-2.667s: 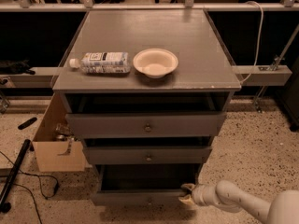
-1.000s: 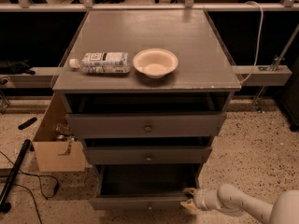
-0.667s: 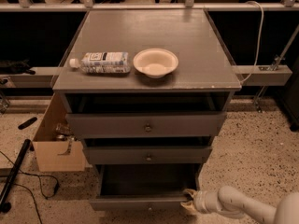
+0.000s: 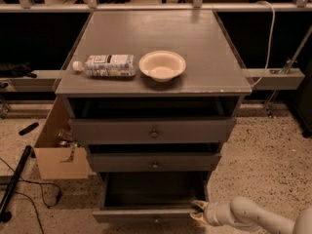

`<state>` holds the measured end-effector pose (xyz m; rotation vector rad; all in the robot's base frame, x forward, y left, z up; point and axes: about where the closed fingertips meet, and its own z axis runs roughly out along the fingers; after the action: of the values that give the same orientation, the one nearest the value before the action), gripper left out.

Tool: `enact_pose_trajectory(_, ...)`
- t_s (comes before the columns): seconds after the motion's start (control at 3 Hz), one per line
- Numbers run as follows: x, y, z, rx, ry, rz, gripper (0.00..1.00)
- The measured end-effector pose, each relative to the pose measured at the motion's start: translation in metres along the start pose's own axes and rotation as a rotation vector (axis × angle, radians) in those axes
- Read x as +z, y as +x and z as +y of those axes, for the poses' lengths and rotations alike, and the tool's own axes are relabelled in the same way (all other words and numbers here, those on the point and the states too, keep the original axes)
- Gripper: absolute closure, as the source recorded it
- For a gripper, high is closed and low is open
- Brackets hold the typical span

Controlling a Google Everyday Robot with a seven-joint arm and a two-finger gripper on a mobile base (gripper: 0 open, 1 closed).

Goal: Open bottom drawer

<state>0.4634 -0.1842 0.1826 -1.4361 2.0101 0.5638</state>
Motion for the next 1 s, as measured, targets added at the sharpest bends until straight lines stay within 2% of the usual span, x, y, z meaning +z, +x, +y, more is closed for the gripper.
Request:
enact_pose_trajectory(0.33, -0.0151, 0.009, 0.0153, -0.01, -0.02, -0.006, 1.0)
enact_pose_trajectory(0.67, -0.0147, 0.0087, 0.0151, -0.01, -0.021, -0.006, 0.82)
enact_pose_trajectory(1.0, -0.0147, 0.0087, 0.0151, -0.01, -0.021, -0.006, 0.51)
